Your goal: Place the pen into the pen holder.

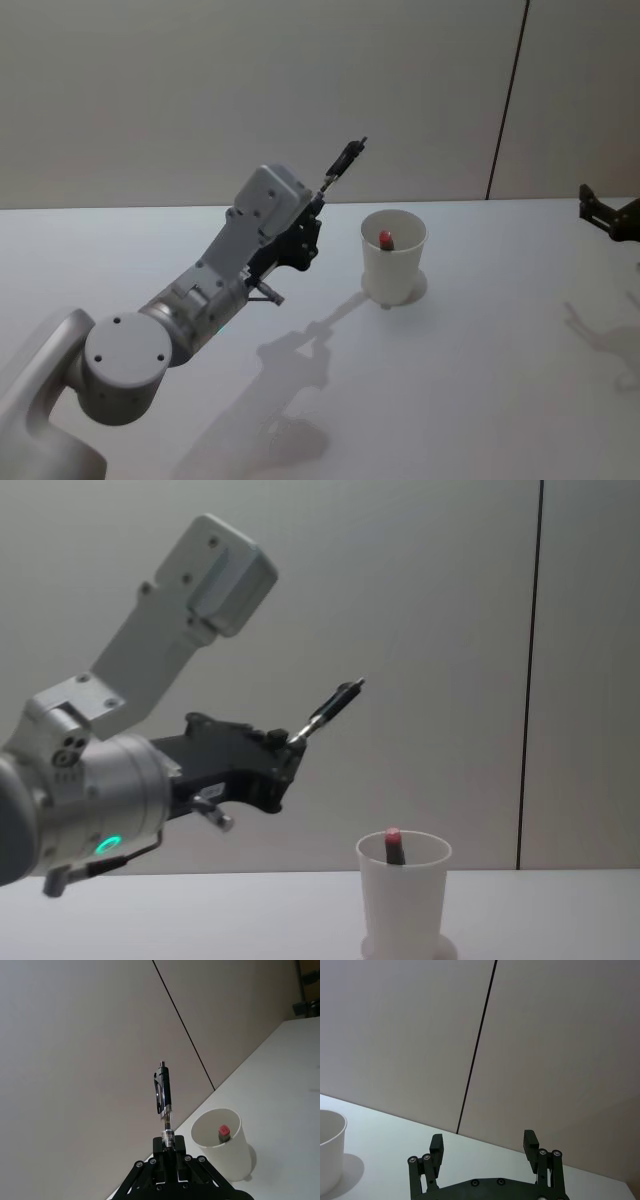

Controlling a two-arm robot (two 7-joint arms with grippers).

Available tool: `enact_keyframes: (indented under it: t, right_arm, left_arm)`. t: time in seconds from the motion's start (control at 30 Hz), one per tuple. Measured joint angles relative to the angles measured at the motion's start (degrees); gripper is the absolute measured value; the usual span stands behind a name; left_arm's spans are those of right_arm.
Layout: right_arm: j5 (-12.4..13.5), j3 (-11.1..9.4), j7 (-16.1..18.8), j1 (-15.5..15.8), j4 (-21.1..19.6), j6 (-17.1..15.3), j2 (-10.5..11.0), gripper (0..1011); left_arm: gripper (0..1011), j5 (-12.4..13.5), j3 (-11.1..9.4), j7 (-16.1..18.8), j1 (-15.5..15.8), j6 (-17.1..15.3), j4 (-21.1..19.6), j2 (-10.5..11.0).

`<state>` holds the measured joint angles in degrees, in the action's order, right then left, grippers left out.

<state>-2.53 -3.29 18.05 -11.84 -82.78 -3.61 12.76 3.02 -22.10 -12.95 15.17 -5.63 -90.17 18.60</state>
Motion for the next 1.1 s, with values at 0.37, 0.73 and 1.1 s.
enact_keyframes:
  t: [0.37, 0.73, 1.1]
  right_arm:
    - [0.0, 0.0, 0.0, 0.0, 0.0, 0.0, 0.0, 1001]
    - [0.0, 0.0, 0.0, 0.0, 0.0, 0.0, 0.0, 1001]
    - [0.0, 0.0, 0.0, 0.0, 0.0, 0.0, 0.0, 1001]
  left_arm:
    - [140, 1.2, -0.7, -2.0, 2.8, 1.9, 2.7, -2.4]
    - [140, 1.2, -1.4, -3.6, 5.0, 3.8, 5.4, -4.6]
    - [140, 0.5, -2.0, -5.1, 6.5, 5.7, 7.2, -6.3]
